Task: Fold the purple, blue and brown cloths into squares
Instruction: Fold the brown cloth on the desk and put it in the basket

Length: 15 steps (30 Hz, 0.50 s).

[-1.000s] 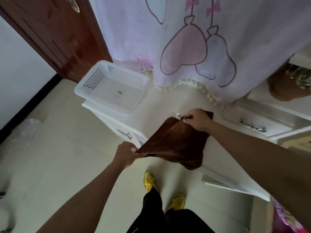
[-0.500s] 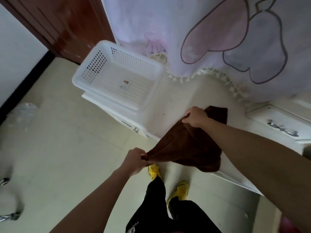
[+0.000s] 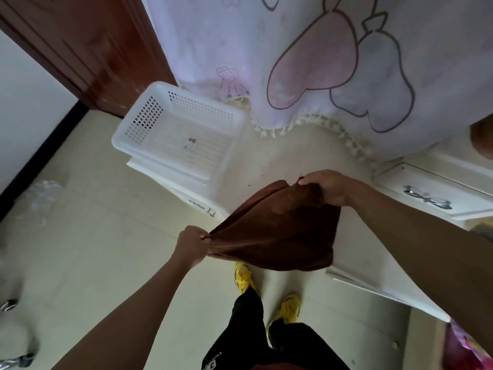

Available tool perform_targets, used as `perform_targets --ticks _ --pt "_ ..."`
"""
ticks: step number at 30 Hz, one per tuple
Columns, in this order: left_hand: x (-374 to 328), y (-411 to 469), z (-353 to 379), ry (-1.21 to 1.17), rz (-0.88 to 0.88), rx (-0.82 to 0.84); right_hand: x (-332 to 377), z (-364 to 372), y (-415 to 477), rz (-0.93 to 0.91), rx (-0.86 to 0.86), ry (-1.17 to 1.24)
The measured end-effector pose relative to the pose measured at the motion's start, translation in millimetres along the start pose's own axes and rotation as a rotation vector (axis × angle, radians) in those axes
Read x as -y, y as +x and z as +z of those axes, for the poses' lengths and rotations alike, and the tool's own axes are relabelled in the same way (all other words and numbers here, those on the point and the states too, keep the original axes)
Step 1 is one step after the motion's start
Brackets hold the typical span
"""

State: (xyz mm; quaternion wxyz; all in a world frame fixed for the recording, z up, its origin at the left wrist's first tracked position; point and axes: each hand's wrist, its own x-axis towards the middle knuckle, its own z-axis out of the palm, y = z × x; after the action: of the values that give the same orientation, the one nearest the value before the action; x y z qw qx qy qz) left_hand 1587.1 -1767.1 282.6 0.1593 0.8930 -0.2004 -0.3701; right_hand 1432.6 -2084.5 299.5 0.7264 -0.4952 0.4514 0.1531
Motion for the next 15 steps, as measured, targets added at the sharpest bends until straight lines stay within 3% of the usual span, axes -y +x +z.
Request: perform_targets --ticks 2,4,6,11,15 --pt "-2 -2 0 -0.007 0.015 -0.029 -5 9 -1 -0.051 -0.1 -0.312" --pt "-3 -6 2 -0.007 0.025 -0.05 -11 18 3 -0.263 -0.248 -0.58" --pt "-4 -11 5 -0.005 0.026 -0.049 -11 30 6 -0.452 -0.291 -0.661" --pt "4 -20 13 -0.041 0.013 0.0 1 64 21 -0.306 -0.141 -0.527" --pt "9 -18 18 -0.093 0.009 0.007 2 76 52 -0.356 -0.336 -0.799"
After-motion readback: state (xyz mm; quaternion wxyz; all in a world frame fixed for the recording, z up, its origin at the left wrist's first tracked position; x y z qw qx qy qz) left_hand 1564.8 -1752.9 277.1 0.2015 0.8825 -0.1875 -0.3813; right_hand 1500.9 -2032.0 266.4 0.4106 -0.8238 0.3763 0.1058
